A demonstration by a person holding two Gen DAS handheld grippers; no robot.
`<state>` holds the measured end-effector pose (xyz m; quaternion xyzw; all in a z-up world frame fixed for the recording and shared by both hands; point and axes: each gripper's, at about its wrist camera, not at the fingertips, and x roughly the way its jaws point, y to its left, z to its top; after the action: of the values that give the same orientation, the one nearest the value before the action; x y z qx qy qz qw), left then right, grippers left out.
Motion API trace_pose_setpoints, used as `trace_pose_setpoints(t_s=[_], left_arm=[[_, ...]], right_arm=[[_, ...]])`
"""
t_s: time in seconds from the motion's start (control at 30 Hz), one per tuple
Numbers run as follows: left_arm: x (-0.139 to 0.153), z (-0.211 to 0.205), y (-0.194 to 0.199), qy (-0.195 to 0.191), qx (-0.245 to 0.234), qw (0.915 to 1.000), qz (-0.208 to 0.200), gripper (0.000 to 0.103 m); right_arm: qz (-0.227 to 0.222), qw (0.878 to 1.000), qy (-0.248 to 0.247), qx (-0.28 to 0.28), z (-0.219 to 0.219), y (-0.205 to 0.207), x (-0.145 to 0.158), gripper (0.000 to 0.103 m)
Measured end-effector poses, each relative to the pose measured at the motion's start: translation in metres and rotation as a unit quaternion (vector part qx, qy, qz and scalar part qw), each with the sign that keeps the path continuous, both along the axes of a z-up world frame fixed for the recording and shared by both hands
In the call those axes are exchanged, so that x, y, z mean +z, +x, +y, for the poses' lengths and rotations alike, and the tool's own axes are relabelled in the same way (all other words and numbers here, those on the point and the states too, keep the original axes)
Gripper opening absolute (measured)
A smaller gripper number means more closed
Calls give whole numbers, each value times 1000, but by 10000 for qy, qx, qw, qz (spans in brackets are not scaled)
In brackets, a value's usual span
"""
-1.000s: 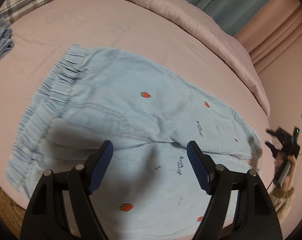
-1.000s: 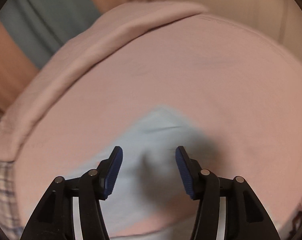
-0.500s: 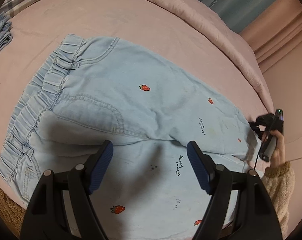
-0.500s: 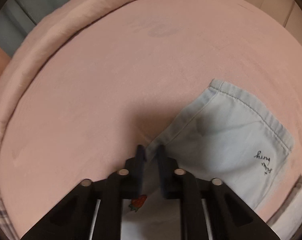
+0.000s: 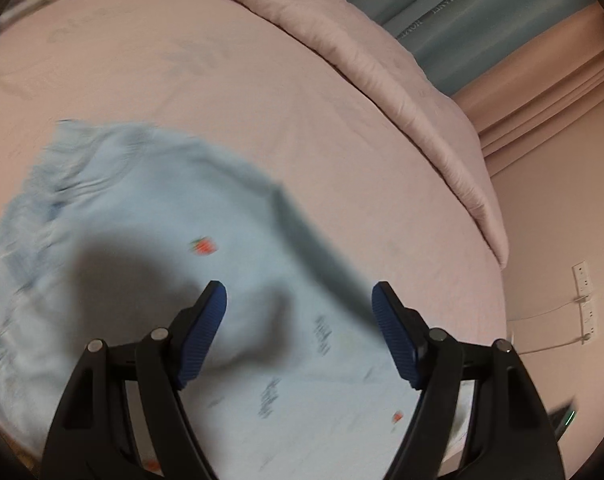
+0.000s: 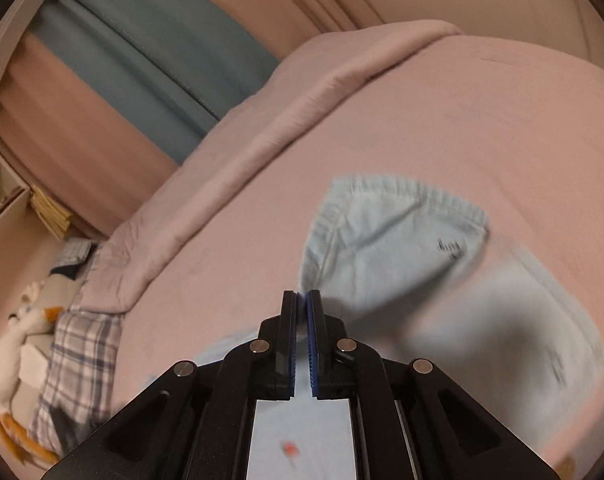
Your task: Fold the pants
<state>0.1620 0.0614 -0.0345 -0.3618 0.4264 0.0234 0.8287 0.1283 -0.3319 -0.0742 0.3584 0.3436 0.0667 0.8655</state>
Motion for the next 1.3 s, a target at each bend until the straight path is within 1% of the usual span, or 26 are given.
trace_pose_setpoints(t_s=[0.07, 0.1, 0.13, 0.17, 0.2, 0.23, 0.27, 0.3, 0.37, 0.43, 0.5, 0.6, 0.63, 0.7, 0.73, 0.8, 0.9, 0.93, 1.0, 1.03, 1.07, 1.1, 1.13, 1.2, 1.23, 1.3], left_arm=[[-12, -2, 22, -124, 80, 9997, 178, 63], [-20, -3, 34, -201, 90, 9994, 279, 59], [-27, -4, 43, -262, 78, 9990, 360, 50], [-39, -6, 55, -337, 53, 9982, 487, 37], [-45, -7, 62, -340, 45, 9977, 590, 28], [-51, -8, 67, -312, 42, 9970, 706, 11], [-56, -9, 70, -222, 28, 9966, 788, 5], [-56, -7, 69, -162, 24, 9968, 784, 6], [-49, -9, 59, -54, -45, 9981, 617, 3], [-33, -9, 42, 20, -76, 9992, 400, 2], [-1, -13, 14, 171, -154, 9997, -60, 2], [39, -18, -41, 143, -365, 9967, -705, 3], [49, -21, -61, 122, -430, 9952, -866, 3], [56, -28, -104, 143, -590, 9929, -1025, 3], [54, -32, -122, 164, -641, 9927, -1007, 3], [37, -38, -153, 180, -701, 9943, -781, 4], [1, -46, -181, 78, -774, 9964, -330, 6], [-10, -46, -187, 92, -782, 9967, -177, 8], [-33, -40, -196, -8, -732, 9972, 176, 12], [-41, -36, -199, -84, -669, 9972, 321, 18], [-49, -27, -203, -195, -472, 9977, 453, 24], [-51, -20, -198, -203, -306, 9981, 504, 27], [-51, -9, -203, -185, -39, 9987, 469, 29], [-46, 8, -210, -120, 326, 9986, 393, 40], [-44, 17, -212, -80, 482, 9982, 346, 50], [-42, 31, -212, -60, 688, 9972, 268, 51]], right_arm=[[137, 9998, 89, -97, -3, -10, -23, 5], [224, 9997, 91, -107, -7, 6, -30, 5], [320, 9993, 113, -139, -8, 3, -40, 5], [356, 9992, 117, -135, 7, -17, -26, 5], [428, 9990, 95, -100, 7, -15, -31, 5], [463, 9988, 99, -109, 12, -16, -30, 5], [492, 9986, 118, -123, 11, -32, -20, 5], [500, 9986, 126, -106, 8, -40, -15, 5], [496, 9986, 147, -85, 9, -40, -12, 5], [491, 9987, -2, -115, 11, -37, -9, 5], [470, 9988, -13, -144, 10, -42, -7, 5], [236, 9996, -14, -182, 7, -54, 3, 5], [107, 9996, -90, -233, 4, -59, 14, 5], [-47, 9994, -199, -294, 0, -73, 22, 5], [-98, 9991, -249, -332, -3, -80, 29, 5], [-33, 9987, -310, -396, -6, -92, 27, 5], [310, 9980, -314, -461, -8, -106, 8, 5], [413, 9975, -318, -469, -8, -109, 1, 5], [711, 9956, -370, -477, -7, -114, -18, 5], [859, 9943, -398, -481, -6, -115, -26, 5], [982, 9931, -417, -492, -6, -114, -32, 5], [1123, 9916, -402, -506, -7, -114, -41, 5], [1171, 9911, -371, -517, -8, -115, -45, 5], [1231, 9905, -293, -545, -11, -114, -52, 5], [1223, 9906, -272, -545, -11, -113, -53, 5], [1209, 9908, -282, -535, -10, -109, -54, 5]])
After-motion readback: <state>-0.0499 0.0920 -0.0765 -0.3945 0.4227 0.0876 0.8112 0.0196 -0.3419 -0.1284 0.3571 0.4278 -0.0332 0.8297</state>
